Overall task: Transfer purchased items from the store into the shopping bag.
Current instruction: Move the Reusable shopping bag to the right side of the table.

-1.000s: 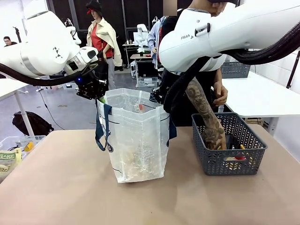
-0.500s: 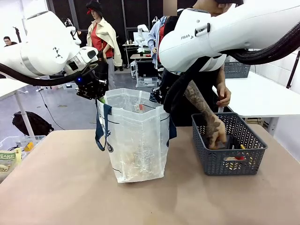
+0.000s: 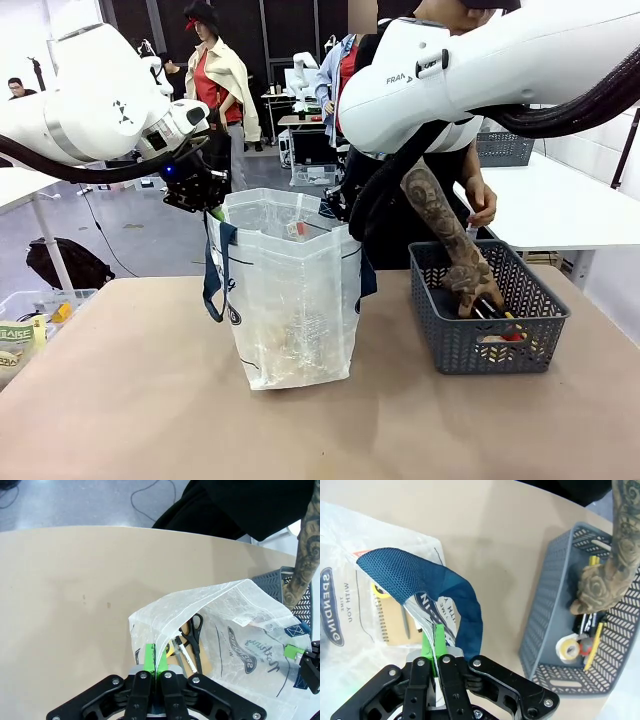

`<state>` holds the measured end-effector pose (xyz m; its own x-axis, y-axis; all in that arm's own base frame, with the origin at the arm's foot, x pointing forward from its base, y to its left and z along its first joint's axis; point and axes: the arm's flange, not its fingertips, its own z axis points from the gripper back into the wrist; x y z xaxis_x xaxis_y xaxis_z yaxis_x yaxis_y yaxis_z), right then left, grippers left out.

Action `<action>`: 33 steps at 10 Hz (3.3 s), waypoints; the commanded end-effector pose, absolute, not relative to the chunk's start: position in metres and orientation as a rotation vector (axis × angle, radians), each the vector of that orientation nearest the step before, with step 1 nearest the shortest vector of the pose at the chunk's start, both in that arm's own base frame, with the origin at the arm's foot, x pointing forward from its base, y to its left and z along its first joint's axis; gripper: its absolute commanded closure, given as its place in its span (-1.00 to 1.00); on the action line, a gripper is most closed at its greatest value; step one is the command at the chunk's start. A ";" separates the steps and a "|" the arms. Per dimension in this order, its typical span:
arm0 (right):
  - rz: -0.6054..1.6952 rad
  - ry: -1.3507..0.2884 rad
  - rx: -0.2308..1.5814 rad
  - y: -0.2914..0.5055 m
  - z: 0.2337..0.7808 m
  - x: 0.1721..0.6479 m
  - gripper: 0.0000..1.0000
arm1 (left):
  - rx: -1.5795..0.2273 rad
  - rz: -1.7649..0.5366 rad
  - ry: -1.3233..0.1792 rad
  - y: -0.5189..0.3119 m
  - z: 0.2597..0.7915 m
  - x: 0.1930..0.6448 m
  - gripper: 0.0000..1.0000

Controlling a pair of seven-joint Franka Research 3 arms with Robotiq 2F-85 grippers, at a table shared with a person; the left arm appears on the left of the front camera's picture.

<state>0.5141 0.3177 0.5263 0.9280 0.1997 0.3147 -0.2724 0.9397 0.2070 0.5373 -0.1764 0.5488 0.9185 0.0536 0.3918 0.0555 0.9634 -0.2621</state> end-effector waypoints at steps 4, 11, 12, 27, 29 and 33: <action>0.229 -0.293 0.264 0.314 0.525 0.511 1.00 | -0.275 0.016 -0.416 -0.174 0.551 0.533 1.00; 0.229 -0.293 0.264 0.314 0.525 0.511 1.00 | -0.275 0.016 -0.416 -0.174 0.551 0.533 1.00; 0.229 -0.293 0.264 0.314 0.525 0.511 1.00 | -0.275 0.016 -0.416 -0.174 0.551 0.533 1.00; 0.229 -0.293 0.264 0.314 0.525 0.511 1.00 | -0.275 0.016 -0.416 -0.174 0.551 0.533 1.00; 0.229 -0.293 0.264 0.314 0.525 0.511 1.00 | -0.275 0.016 -0.416 -0.174 0.551 0.533 1.00; 0.229 -0.293 0.264 0.314 0.525 0.511 1.00 | -0.275 0.016 -0.416 -0.174 0.551 0.533 1.00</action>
